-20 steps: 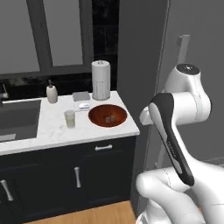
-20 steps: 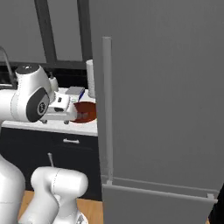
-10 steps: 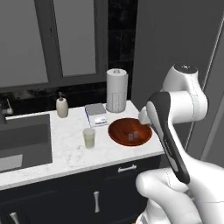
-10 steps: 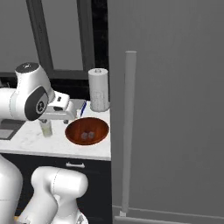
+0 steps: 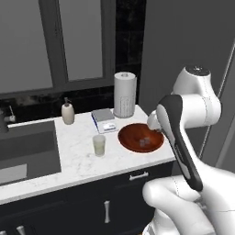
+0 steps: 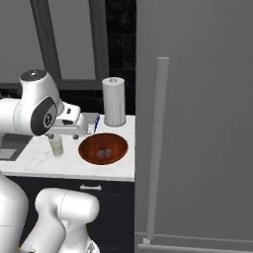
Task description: Grab a lemon wedge from the fridge and one ice cube from the ice bowl, and put them in the glass of lemonade.
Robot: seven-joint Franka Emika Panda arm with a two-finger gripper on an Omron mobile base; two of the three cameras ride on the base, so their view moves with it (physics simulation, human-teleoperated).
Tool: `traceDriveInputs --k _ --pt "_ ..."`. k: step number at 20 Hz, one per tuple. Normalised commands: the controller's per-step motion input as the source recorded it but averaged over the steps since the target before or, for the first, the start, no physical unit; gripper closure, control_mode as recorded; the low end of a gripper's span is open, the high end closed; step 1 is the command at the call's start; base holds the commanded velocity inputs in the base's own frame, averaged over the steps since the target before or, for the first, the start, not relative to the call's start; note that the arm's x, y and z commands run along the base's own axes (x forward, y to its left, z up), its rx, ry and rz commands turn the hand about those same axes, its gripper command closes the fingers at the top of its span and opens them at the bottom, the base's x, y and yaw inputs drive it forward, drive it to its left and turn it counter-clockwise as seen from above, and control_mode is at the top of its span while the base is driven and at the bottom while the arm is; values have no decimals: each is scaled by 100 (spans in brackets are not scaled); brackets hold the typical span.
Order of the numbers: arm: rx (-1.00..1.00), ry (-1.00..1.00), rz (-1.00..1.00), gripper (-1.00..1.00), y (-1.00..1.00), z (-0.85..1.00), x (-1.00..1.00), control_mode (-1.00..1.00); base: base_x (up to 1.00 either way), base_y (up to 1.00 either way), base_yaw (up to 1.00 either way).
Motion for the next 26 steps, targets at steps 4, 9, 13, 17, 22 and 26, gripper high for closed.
traceDriveInputs --k 4,9,13,17,22,26 --pt "0 0 0 -100 0 0 0 100 31 68 -16" --pt "0 0 0 -100 0 0 0 100 49 33 -15" --pt "0 0 0 -100 0 0 0 100 46 -1 -5" --pt "15 12 -1 -100 -38 -31 23 -100 8 -6 -1" --pt "25 17 -1 -100 -53 -57 22 -100 0 0 0" --pt "21 17 0 -100 -49 -61 23 -100 0 0 0"
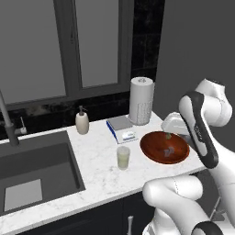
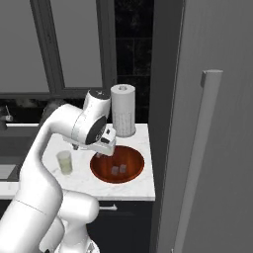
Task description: Grab a lemon wedge from the fridge and one ice cube from the ice bowl, and put them in the glass of lemonade.
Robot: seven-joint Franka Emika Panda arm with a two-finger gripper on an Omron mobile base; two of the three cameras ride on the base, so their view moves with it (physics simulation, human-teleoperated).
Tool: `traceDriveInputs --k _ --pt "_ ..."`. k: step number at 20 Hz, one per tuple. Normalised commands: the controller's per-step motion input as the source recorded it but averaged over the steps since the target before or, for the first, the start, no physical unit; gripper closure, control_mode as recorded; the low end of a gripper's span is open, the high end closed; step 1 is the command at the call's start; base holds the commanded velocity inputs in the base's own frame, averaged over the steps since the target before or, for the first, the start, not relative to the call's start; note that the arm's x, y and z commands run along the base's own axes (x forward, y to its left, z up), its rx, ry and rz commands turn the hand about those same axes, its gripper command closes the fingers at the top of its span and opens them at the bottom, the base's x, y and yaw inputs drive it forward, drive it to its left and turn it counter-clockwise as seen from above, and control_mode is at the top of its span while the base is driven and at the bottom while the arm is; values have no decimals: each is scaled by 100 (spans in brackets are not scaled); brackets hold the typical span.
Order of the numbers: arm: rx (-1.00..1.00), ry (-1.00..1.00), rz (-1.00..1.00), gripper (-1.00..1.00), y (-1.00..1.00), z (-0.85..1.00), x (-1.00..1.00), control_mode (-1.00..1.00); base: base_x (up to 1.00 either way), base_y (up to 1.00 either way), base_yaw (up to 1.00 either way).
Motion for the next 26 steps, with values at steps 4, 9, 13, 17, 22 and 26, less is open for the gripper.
traceDriveInputs --k 4,9,13,17,22,26 --pt "6 7 0 -100 -27 -59 25 -100 0 0 0" --pt "-12 9 0 -100 -2 -30 44 -100 0 0 0" --pt "-14 5 0 -100 0 -45 53 -100 0 0 0" --pt "-1 0 0 -100 0 -51 35 -100 0 0 0" --pt "0 0 0 -100 0 -47 38 -100 0 0 0" --pt "0 4 0 -100 0 -46 23 -100 0 0 0"
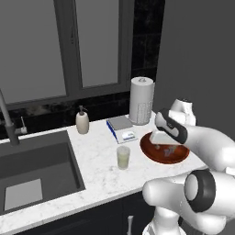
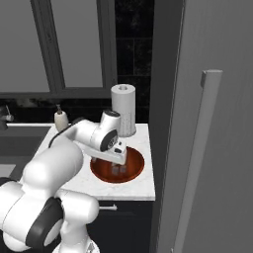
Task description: Grab a lemon wedge from the fridge and one ice cube from the ice bowl, and put them in the glass of lemonade.
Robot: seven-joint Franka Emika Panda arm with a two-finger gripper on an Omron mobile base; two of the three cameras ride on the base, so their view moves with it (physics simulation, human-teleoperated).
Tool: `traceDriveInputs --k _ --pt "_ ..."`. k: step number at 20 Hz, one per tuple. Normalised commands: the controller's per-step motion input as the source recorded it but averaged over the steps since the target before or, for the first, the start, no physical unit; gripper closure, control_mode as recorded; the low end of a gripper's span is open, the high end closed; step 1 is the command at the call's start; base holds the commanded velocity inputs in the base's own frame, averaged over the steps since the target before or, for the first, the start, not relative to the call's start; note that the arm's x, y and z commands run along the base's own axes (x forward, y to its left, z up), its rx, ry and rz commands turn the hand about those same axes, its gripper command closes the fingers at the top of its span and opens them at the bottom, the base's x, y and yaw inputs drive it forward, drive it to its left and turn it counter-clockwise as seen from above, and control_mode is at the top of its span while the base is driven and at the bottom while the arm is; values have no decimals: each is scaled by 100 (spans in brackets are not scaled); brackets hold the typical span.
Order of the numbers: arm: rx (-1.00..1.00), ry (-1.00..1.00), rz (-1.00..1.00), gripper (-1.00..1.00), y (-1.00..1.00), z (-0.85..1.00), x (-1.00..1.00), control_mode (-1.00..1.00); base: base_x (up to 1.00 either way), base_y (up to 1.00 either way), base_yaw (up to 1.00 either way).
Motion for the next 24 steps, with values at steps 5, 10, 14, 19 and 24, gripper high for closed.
traceDriveInputs --k 5,10,14,19,24 --pt "0 15 0 -100 -1 -40 0 -100 0 0 0" --pt "0 11 0 -100 -19 -33 0 -100 0 0 0" --pt "1 7 0 -100 -24 -6 18 -100 0 0 0" --pt "3 2 0 -100 -9 -3 17 -100 0 0 0" --pt "0 0 0 -100 0 -21 26 -100 0 0 0"
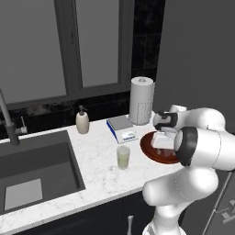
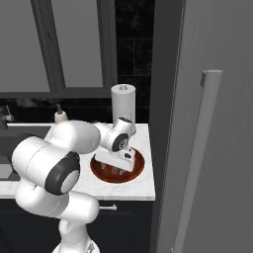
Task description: Grab a lemon wedge from the fridge and one ice cube from the ice bowl, and put them in the glass of lemonade.
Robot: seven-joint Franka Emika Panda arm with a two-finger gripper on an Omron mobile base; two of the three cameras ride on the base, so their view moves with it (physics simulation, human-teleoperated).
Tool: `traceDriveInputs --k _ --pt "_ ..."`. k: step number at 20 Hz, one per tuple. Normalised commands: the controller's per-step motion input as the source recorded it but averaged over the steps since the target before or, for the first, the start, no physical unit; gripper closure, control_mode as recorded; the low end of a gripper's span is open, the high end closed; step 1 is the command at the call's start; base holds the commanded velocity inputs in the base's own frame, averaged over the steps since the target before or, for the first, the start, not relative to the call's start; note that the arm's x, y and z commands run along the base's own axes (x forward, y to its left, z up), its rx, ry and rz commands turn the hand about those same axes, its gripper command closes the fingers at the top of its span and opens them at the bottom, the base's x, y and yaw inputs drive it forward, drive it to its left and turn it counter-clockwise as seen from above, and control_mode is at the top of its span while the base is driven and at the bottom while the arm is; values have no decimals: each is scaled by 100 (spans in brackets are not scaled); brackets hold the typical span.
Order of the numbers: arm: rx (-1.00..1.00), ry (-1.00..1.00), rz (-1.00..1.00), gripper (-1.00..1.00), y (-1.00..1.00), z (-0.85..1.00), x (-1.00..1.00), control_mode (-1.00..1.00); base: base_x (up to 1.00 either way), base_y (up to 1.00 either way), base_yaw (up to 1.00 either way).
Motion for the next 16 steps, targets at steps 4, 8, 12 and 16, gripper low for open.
traceDriveInputs --k 4,8,12,16 --pt "0 0 0 -100 1 -33 31 -100 0 0 0" --pt "0 0 0 -100 19 -21 17 -100 0 0 0" --pt "0 0 0 -100 13 -5 8 -100 0 0 0" --pt "2 0 0 -100 4 0 0 -100 0 0 0"
